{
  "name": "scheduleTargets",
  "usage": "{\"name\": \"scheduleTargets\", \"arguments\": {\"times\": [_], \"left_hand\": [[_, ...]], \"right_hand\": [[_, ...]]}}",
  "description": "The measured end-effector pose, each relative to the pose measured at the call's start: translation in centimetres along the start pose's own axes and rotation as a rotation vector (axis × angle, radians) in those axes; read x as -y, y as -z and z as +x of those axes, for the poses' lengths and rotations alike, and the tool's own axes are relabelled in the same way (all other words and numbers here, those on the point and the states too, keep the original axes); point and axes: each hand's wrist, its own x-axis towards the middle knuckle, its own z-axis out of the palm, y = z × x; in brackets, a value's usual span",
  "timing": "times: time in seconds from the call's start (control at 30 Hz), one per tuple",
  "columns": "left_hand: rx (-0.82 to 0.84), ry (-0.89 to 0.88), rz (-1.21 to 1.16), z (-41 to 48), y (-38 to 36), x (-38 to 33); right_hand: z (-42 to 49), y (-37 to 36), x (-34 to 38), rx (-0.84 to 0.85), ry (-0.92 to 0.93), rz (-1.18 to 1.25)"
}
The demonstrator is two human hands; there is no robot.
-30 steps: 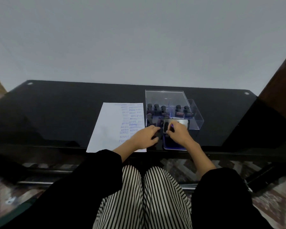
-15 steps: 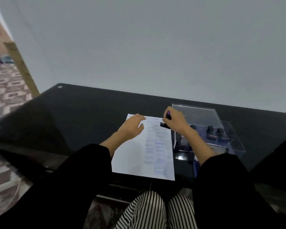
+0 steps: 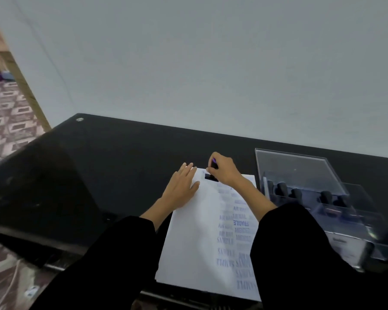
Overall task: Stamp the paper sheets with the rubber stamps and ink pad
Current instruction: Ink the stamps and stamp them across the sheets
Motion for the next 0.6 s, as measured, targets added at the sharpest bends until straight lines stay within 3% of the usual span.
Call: {"name": "scheduleTargets", "arguments": {"times": [0.6], "left_hand": [[0.034, 0.025, 0.127, 0.6, -2.2, 1.0]], "right_hand": [[2.4, -2.3, -0.4, -0.054, -0.001, -0.137]]}}
